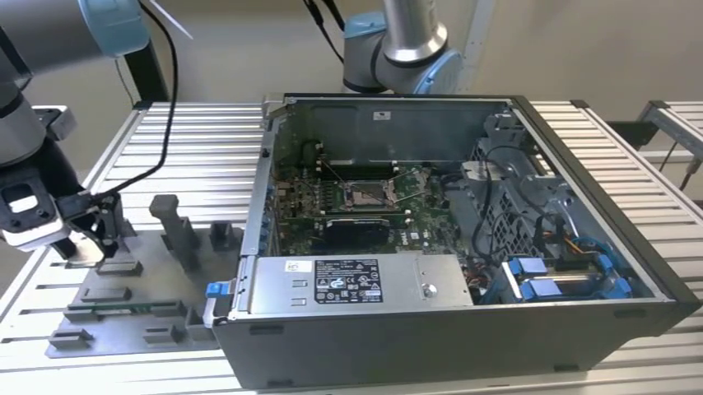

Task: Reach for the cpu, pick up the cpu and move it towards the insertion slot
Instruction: 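Pick up the cpu and move it towards the insertion slot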

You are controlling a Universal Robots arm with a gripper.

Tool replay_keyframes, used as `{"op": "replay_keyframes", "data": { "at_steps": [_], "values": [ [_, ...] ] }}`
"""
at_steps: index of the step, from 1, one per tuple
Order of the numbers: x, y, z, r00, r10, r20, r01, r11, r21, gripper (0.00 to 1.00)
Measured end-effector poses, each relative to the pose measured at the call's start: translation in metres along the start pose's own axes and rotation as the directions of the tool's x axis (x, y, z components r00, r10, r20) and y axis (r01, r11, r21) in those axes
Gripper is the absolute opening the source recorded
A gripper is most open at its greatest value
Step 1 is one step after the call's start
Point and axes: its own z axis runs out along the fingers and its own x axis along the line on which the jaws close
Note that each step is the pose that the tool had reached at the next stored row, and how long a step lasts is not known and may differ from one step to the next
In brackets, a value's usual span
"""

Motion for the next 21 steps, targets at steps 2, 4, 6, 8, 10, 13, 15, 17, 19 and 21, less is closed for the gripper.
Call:
{"op": "replay_keyframes", "data": {
  "at_steps": [2,4,6,8,10,13,15,17,19,21],
  "values": [
    [0.0000,0.0001,-0.0020,1.0000,0.000,-0.0001,0.000,1.0000,0.0000,0.00],
    [0.0000,0.0001,-0.0039,1.0000,0.000,-0.0001,0.000,1.0000,0.0000,0.00],
    [0.0000,0.0003,-0.0062,1.0000,0.000,-0.0002,0.000,1.0000,0.0000,0.00],
    [0.0000,0.0005,-0.0105,1.0000,0.000,-0.0001,0.000,1.0000,-0.0001,0.00],
    [0.0001,0.0007,-0.0170,1.0000,0.000,-0.0001,0.000,1.0000,0.0000,0.00],
    [0.0002,0.0013,-0.0303,1.0000,0.000,-0.0002,0.000,1.0000,0.0000,0.00],
    [0.0002,0.0017,-0.0394,1.0000,0.000,-0.0001,0.000,1.0000,-0.0001,0.00],
    [0.0003,0.0021,-0.0488,1.0000,0.000,-0.0001,0.000,1.0000,-0.0005,0.00],
    [0.0003,0.0025,-0.0576,1.0000,0.000,-0.0002,0.000,1.0000,-0.0006,0.00],
    [0.0004,0.0029,-0.0667,1.0000,0.000,-0.0001,0.000,1.0000,-0.0007,0.00]
  ]
}}
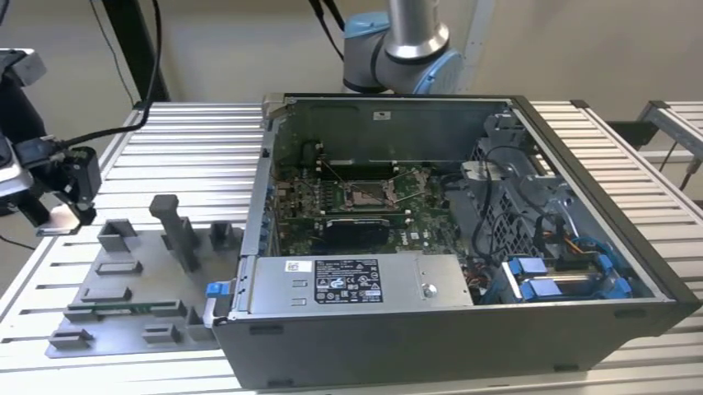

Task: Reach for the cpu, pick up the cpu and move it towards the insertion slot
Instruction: 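Pick up the cpu and move it towards the insertion slot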

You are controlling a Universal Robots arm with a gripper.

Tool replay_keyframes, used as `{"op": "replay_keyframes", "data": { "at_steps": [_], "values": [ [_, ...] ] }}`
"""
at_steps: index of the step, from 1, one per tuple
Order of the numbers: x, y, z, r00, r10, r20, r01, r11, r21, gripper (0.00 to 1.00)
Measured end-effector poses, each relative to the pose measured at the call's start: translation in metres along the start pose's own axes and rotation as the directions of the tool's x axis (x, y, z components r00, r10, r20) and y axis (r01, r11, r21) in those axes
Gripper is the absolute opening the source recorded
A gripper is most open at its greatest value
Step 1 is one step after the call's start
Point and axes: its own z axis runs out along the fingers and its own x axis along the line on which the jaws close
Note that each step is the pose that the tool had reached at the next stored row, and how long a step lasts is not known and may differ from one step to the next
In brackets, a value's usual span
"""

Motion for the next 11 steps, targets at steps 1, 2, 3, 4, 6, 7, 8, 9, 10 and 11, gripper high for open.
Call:
{"op": "replay_keyframes", "data": {
  "at_steps": [1,2,3,4,6,7,8,9,10,11],
  "values": [
    [0.0000,0.0002,-0.0044,1.0000,0.000,-0.0001,0.000,1.0000,0.0001,0.00],
    [0.0001,0.0004,-0.0090,1.0000,0.000,-0.0001,0.000,1.0000,0.0001,0.00],
    [0.0001,0.0006,-0.0136,1.0000,0.000,0.0000,0.000,1.0000,0.0000,0.00],
    [0.0001,0.0008,-0.0182,1.0000,0.000,-0.0001,0.000,1.0000,0.0001,0.00],
    [0.0002,0.0012,-0.0275,1.0000,0.000,0.0001,0.000,1.0000,0.0000,0.00],
    [0.0002,0.0014,-0.0320,1.0000,0.000,-0.0002,0.000,1.0000,0.0001,0.00],
    [0.0002,0.0016,-0.0364,1.0000,0.000,0.0000,0.000,1.0000,0.0000,0.00],
    [0.0002,0.0018,-0.0410,1.0000,0.000,0.0000,0.000,1.0000,0.0001,0.00],
    [0.0003,0.0020,-0.0455,1.0000,0.000,-0.0001,0.000,1.0000,0.0001,0.00],
    [0.0003,0.0022,-0.0501,1.0000,0.000,0.0000,0.000,1.0000,0.0001,0.00]
  ]
}}
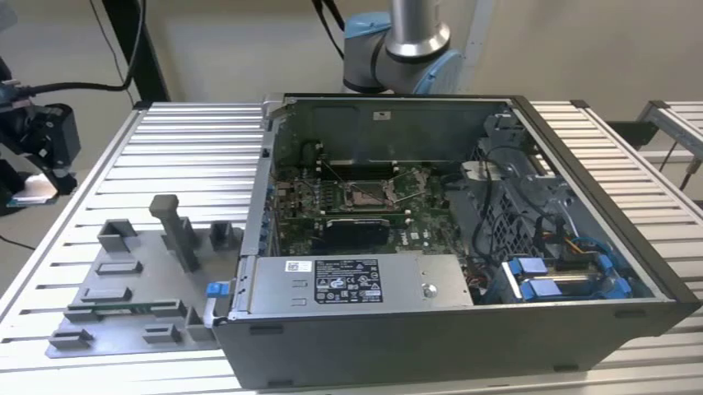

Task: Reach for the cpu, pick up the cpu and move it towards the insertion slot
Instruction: 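Pick up the cpu and move it towards the insertion slot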

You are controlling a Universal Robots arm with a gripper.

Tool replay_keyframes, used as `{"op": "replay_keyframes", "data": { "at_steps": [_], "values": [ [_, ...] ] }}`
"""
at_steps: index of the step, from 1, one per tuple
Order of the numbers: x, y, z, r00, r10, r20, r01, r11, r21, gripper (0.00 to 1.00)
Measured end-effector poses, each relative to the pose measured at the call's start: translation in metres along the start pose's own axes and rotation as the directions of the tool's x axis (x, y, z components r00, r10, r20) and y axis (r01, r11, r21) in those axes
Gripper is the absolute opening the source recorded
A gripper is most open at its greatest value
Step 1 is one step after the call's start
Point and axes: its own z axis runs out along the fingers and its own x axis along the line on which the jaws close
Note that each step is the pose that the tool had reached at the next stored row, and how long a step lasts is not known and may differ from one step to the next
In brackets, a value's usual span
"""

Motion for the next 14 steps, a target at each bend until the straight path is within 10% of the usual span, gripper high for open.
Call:
{"op": "replay_keyframes", "data": {
  "at_steps": [7,14],
  "values": [
    [0.0002,0.0014,-0.0315,1.0000,0.000,0.0000,0.000,1.0000,0.0000,0.00],
    [0.0002,0.0015,-0.0337,1.0000,0.000,0.0000,0.000,1.0000,-0.0016,0.00]
  ]
}}
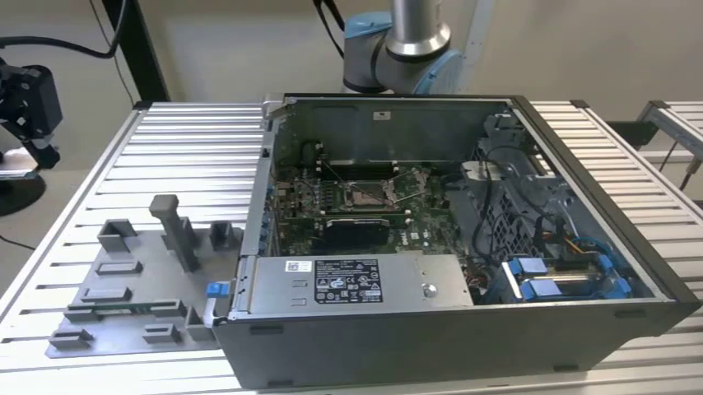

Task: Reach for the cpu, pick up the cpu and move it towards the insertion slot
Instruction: 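Pick up the cpu and move it towards the insertion slot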

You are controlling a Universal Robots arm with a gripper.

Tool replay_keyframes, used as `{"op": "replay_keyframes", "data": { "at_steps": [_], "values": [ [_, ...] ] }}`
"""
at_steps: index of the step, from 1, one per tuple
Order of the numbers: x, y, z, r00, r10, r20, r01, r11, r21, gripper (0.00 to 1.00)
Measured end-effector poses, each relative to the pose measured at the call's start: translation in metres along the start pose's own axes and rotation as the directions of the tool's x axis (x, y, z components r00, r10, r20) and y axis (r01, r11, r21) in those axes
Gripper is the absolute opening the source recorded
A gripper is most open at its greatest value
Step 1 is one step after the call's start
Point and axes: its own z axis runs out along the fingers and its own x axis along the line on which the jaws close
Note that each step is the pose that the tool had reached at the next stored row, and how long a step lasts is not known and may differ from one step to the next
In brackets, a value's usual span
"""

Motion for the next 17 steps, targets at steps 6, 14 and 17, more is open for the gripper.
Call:
{"op": "replay_keyframes", "data": {
  "at_steps": [6,14,17],
  "values": [
    [0.0000,0.0000,0.0000,1.0000,0.000,0.0000,0.000,1.0000,-0.0009,0.00],
    [-0.0007,-0.0001,0.0000,1.0000,0.000,0.0000,0.000,1.0000,-0.0015,0.00],
    [-0.0030,-0.0001,0.0000,1.0000,0.000,0.0000,0.000,1.0000,-0.0015,0.00]
  ]
}}
